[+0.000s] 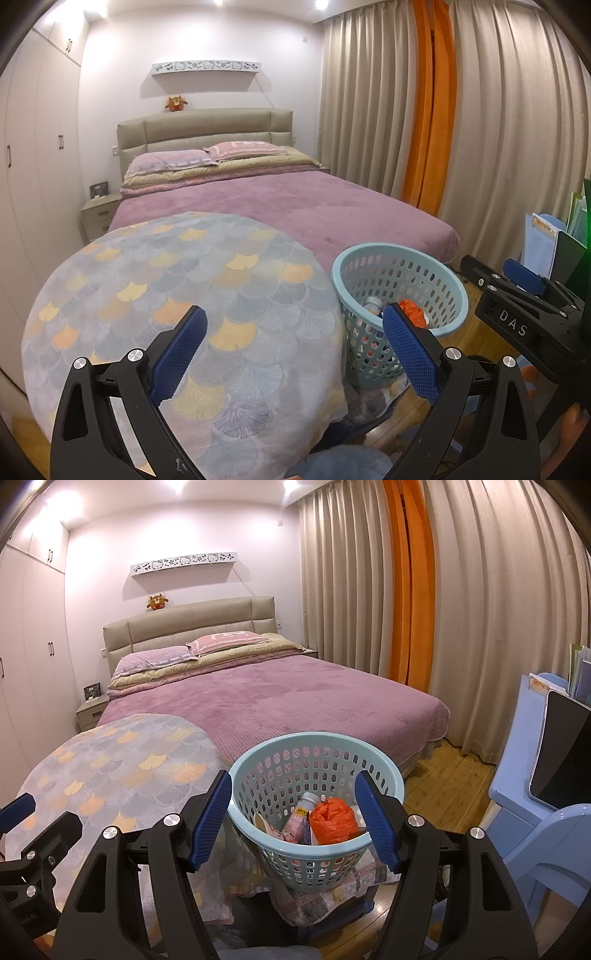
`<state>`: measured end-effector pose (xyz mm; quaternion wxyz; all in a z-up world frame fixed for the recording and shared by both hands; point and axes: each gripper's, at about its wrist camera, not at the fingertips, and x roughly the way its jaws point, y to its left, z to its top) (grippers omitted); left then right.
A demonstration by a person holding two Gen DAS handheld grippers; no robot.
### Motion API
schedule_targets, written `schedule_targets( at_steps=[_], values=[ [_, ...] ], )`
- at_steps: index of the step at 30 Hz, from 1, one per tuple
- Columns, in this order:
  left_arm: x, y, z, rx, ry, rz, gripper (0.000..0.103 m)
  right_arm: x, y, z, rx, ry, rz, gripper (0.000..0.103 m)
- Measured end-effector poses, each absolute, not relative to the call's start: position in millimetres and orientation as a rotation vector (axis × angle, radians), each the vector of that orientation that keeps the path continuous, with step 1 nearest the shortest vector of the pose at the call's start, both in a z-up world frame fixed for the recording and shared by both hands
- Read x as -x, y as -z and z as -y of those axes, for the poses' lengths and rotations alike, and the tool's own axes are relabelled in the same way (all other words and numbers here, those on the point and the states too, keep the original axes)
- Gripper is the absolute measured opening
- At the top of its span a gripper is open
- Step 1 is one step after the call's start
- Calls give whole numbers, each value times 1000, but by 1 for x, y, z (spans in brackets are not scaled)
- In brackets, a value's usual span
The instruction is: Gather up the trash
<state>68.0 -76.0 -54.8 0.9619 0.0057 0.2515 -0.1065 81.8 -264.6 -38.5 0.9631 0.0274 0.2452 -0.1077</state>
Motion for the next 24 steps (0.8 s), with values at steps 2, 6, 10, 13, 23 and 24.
schedule_targets(
  at_steps=[2,6,10,13,23,24],
  values=[
    [-68,55,76,-13,215,-508,93,-82,38,265,-55,219,-496,65],
    [-68,55,76,-13,216,-510,93,-82,38,265,-56,218,-497,66],
    [-68,55,77,-11,216,-511,93,-82,38,266,-56,219,-499,66],
    [-69,53,79,-14,218,-511,93,-83,38,268,-57,221,-499,66],
    [-76,53,92,-56,208,-497,93,-87,42,281,-65,240,-507,66],
    [-77,53,93,-57,212,-498,94,-88,42,281,-62,243,-507,66]
  ],
)
